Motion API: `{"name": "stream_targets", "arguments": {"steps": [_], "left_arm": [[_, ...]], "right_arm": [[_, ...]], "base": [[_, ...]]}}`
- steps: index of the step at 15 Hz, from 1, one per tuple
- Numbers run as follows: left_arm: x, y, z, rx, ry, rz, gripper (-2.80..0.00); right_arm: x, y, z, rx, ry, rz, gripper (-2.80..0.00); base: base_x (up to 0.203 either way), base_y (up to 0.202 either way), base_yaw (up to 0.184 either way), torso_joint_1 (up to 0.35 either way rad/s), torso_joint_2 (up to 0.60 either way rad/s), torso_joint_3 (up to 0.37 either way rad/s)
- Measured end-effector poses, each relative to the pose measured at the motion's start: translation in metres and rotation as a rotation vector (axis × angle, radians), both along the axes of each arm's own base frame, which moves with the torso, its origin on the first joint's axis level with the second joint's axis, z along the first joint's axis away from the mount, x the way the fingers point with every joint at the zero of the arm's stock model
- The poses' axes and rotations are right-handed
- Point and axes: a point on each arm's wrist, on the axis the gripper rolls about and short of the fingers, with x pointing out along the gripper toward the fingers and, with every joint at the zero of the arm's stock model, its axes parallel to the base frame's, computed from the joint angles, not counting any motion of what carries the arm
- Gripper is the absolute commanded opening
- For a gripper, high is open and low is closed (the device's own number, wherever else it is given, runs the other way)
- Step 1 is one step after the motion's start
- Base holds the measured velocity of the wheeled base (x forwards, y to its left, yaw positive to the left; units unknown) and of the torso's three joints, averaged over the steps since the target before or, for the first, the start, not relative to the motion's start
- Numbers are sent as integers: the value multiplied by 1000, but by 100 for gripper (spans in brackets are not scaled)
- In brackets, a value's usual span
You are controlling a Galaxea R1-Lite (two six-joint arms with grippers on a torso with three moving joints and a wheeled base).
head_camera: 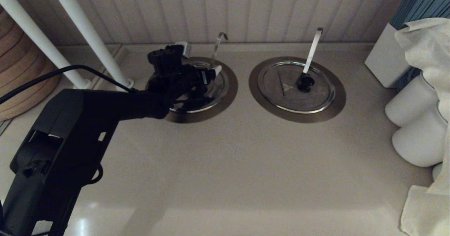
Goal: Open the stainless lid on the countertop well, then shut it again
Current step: Put the spoon in the groove
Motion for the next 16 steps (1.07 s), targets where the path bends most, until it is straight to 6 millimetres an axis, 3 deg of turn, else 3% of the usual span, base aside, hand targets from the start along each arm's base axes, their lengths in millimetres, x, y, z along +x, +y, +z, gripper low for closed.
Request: {"name": "stream_targets", "arguments": {"steps": [16], "left_arm": [[9,25,-2,71,1,59,0]], "right_arm": [[0,0,0,-1,0,0,-280]], "base": [[0,0,0,0,0,0]]}}
